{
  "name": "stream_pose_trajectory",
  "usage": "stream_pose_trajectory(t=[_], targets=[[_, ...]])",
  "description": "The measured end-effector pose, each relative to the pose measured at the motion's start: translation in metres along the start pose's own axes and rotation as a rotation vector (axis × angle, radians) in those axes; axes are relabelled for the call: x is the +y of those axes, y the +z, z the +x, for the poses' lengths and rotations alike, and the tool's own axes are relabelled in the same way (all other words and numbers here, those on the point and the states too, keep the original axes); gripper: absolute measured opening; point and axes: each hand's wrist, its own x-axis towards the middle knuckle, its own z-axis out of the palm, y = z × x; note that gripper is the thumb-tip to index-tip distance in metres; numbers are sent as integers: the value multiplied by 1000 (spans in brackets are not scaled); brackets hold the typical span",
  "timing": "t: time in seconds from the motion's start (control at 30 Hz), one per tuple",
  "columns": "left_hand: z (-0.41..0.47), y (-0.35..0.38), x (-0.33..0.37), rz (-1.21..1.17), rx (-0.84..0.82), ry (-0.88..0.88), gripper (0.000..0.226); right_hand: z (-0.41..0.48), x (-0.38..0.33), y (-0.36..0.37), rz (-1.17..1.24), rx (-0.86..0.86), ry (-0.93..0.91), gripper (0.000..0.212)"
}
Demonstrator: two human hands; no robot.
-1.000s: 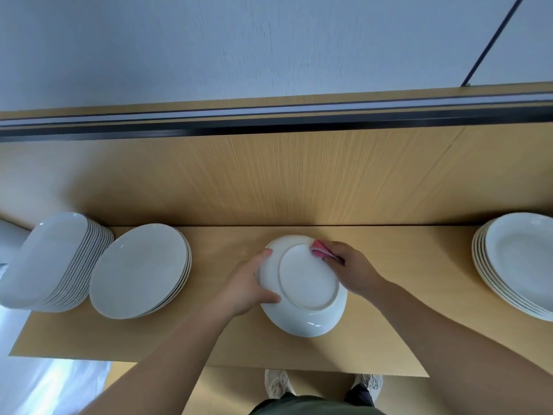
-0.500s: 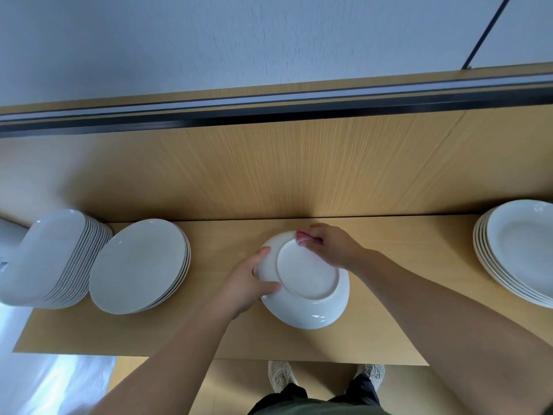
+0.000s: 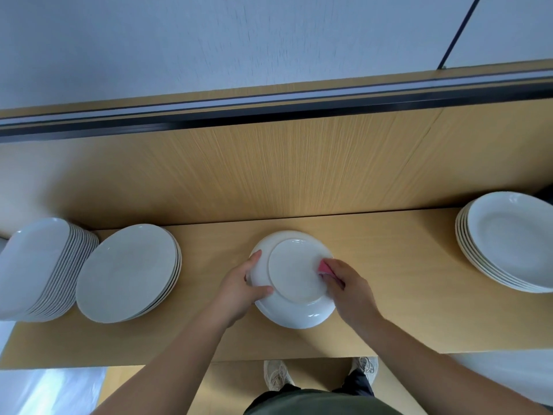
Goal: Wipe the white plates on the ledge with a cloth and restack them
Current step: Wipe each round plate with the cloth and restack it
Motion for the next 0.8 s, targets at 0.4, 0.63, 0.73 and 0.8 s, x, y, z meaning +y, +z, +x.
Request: stream_pose_trajectory(t=[0.4,0.63,0.73,0.8], targets=[[7,1,-1,-68,68,24,78,66,-13,-19,-165,-188,-80,29],[6,6,3,-118,23,-4,80,58,-14,-11,-177,-117,-35,29],[5,8,0,-142,42,-12,78,40,-13,-9,-136,-37,-11,28],[4,9,1,-150,50,-12,78,26,-11,-6,-65,9,-10,29]])
